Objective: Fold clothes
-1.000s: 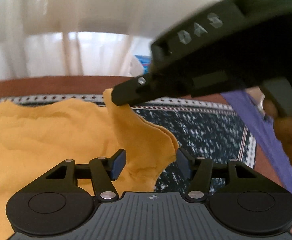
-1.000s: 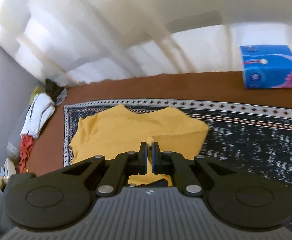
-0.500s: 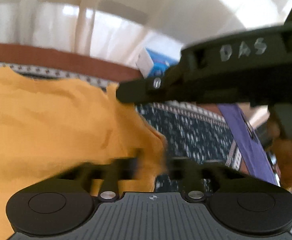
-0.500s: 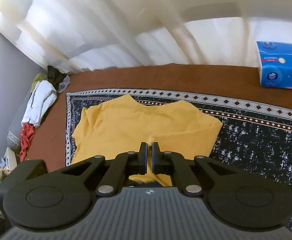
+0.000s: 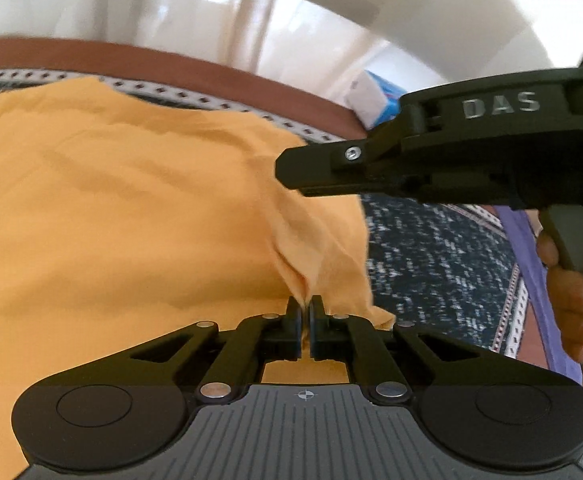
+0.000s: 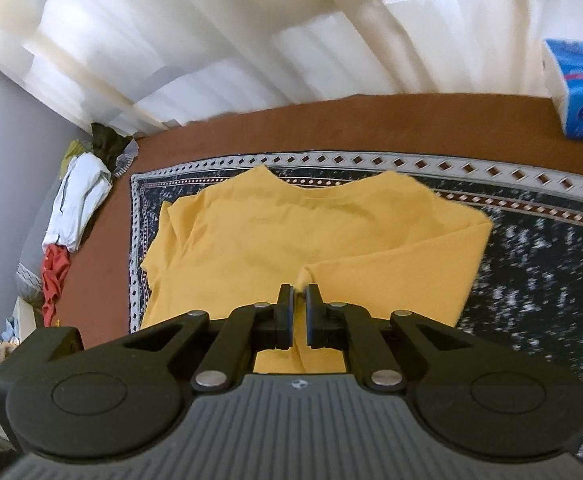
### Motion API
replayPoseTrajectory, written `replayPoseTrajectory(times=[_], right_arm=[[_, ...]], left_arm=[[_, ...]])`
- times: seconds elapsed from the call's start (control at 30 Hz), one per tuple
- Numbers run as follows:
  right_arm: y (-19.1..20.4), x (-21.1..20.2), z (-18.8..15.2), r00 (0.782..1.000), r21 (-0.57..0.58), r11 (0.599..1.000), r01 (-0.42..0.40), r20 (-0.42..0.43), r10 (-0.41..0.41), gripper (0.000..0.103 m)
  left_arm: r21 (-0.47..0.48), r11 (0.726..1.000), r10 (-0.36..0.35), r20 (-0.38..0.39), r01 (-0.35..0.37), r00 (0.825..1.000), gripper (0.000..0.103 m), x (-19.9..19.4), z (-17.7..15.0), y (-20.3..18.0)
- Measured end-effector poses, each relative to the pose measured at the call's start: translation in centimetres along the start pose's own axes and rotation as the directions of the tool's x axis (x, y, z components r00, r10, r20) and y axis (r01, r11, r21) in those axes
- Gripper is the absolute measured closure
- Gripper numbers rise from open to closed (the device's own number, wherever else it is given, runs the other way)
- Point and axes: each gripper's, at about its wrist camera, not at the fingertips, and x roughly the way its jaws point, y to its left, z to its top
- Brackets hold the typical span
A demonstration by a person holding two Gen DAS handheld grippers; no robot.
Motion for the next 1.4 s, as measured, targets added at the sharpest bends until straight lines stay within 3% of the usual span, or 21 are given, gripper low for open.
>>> replayPoseTrajectory(times=[0.07, 0.1, 0.13, 0.33, 0.4, 0.47, 0.53, 0.67, 0.8, 0.9, 1.07, 1.2, 1.4], right_arm=[[0.0, -0.1, -0.2, 1.0, 0.021, 1.0, -0.003, 0.02, 0.002, 0.071], [0.0, -0.5, -0.2, 0.999, 0.027, 1.0, 0.003, 0.043, -0.004, 0.067], [-0.2, -1.1, -0.4, 0.998, 0.03, 0.999, 0.012, 0.064, -0.014, 0.066], [-0.8, -4.0, -2.6, 0.987, 0.008, 0.993, 0.119, 0.108, -0.12, 0.066], [-0.9, -4.6, -4.3, 0.981, -0.031, 0.985, 0.169, 0.098, -0.165, 0.066], [-0.6, -4.8, -6.4, 0.974, -0.076, 0.973, 0.218, 0.086, -0.211, 0.066], [-0.5, -4.8, -8.3, 0.963, -0.12, 0.957, 0.264, 0.087, -0.254, 0.064], [0.0, -3.7, -10.4, 0.95, -0.142, 0.939, 0.312, 0.08, -0.303, 0.062], [0.5, -2.9, -11.0, 0.943, -0.158, 0.93, 0.332, 0.09, -0.321, 0.062], [0.7, -2.5, -10.9, 0.941, -0.174, 0.925, 0.336, 0.095, -0.324, 0.062], [0.4, -2.1, -10.8, 0.938, -0.175, 0.922, 0.345, 0.088, -0.335, 0.062], [0.3, -2.1, -10.9, 0.937, -0.173, 0.921, 0.35, 0.087, -0.339, 0.062], [0.2, -2.0, -11.0, 0.929, -0.173, 0.913, 0.369, 0.09, -0.359, 0.062]], left_arm=[[-0.014, 1.0, 0.017, -0.01, -0.017, 1.0, 0.088, -0.1, 0.0, 0.8], [-0.021, 0.999, 0.025, -0.013, -0.025, 1.0, 0.084, -0.2, 0.0, 1.2], [-0.027, 0.999, 0.033, -0.015, -0.033, 0.999, 0.079, -0.3, -0.1, 1.6], [-0.108, 0.994, 0.033, -0.005, -0.033, 0.999, 0.078, -1.3, 0.7, 3.7], [-0.146, 0.989, 0.001, -0.01, -0.002, 1.0, 0.071, -1.5, 1.0, 4.3], [-0.183, 0.983, -0.039, -0.017, 0.035, 0.999, 0.052, -1.4, 1.4, 4.7], [-0.204, 0.978, -0.053, -0.024, 0.047, 0.998, 0.046, -0.9, 1.6, 4.7], [-0.264, 0.962, -0.086, -0.033, 0.075, 0.996, 0.046, 0.0, 2.1, 4.9], [-0.328, 0.935, -0.136, 0.012, 0.133, 0.991, 0.045, -0.7, 2.2, 5.5], [-0.33, 0.936, -0.122, 0.017, 0.121, 0.992, 0.044, -1.1, 2.2, 5.8], [-0.384, 0.909, -0.16, 0.035, 0.161, 0.986, 0.042, -0.8, 2.5, 6.4], [-0.387, 0.911, -0.158, 0.0, 0.146, 0.987, 0.042, 0.6, 2.7, 6.1], [-0.417, 0.896, -0.16, 0.02, 0.154, 0.987, 0.045, 1.7, 3.3, 5.8]])
